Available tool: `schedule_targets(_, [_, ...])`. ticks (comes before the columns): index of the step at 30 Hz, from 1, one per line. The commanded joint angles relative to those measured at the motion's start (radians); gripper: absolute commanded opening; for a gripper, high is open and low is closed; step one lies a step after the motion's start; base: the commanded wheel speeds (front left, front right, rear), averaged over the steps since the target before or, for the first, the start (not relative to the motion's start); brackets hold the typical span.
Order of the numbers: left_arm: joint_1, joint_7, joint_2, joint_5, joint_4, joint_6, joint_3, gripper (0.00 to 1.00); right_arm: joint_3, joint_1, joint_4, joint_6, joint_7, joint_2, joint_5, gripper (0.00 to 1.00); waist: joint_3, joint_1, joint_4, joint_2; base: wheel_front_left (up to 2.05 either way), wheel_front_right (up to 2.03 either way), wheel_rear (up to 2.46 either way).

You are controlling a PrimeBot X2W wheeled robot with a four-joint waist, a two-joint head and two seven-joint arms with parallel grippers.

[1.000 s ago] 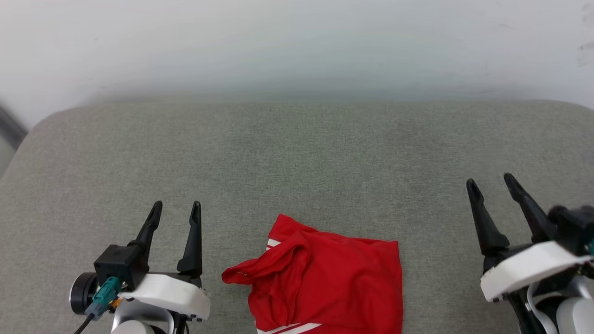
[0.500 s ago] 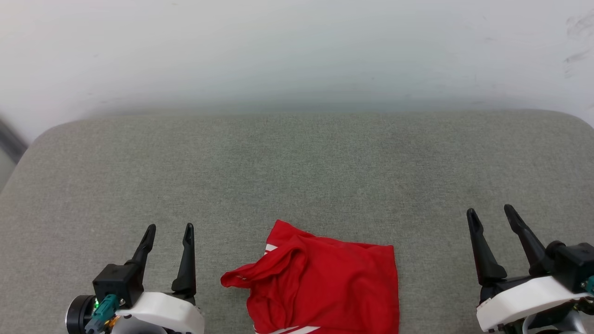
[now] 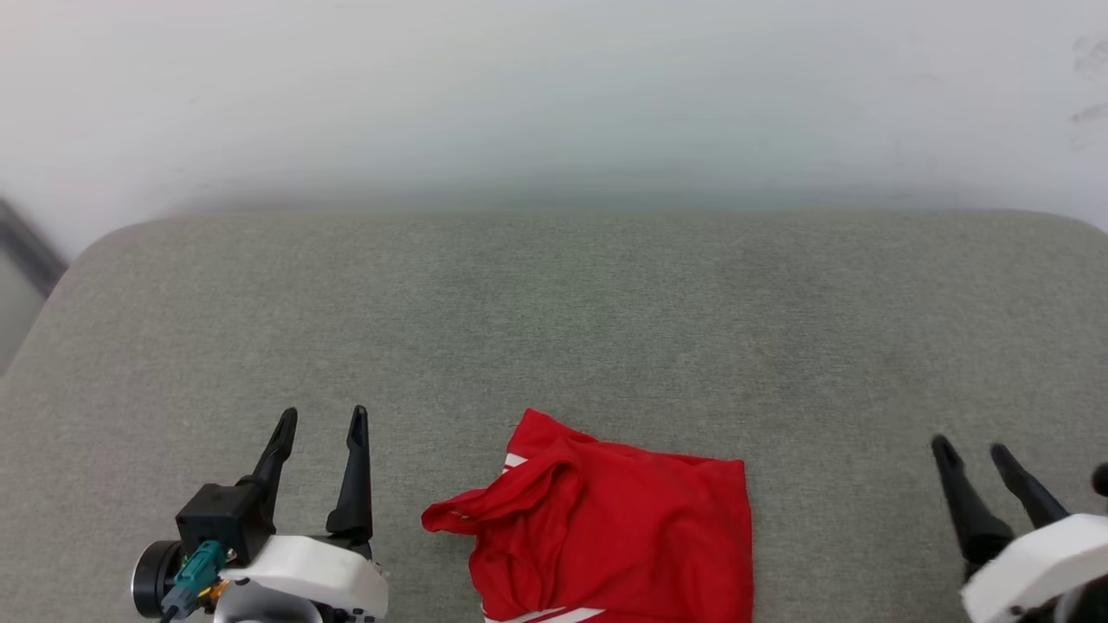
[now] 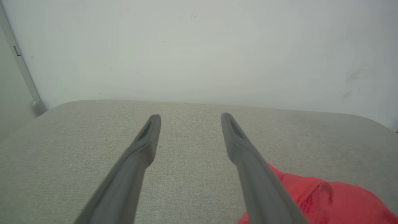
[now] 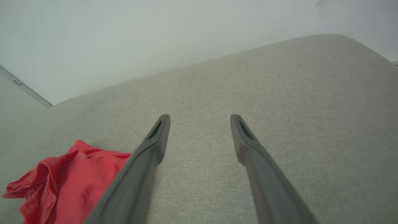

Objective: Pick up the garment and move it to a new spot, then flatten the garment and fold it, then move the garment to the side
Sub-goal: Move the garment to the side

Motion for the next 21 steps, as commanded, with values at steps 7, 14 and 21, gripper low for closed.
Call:
schedule_targets(7, [-0.036, -0.007, -0.031, 0.032, -0.003, -0.022, 0.031, 1.0, -0.195, -0.012, 0.05, 0.0, 0.456, -0.014, 0.171, 1.0, 0.031, 0.0001, 0.044, 0.0, 0.0, 0.0, 0.0])
schedule_targets(14, [-0.061, -0.007, -0.058, 0.061, -0.007, -0.046, 0.053, 1.0, -0.237, -0.085, 0.121, 0.0, 0.678, 0.038, 0.308, 1.0, 0.087, 0.0001, 0.077, 0.0, 0.0, 0.0, 0.0])
schedule_targets(21, [-0.118, -0.007, -0.072, 0.093, 0.004, -0.079, 0.062, 1.0, -0.113, -0.164, 0.285, 0.0, 0.738, 0.051, 0.501, 1.0, 0.166, 0.0001, 0.105, 0.0, 0.0, 0.0, 0.0])
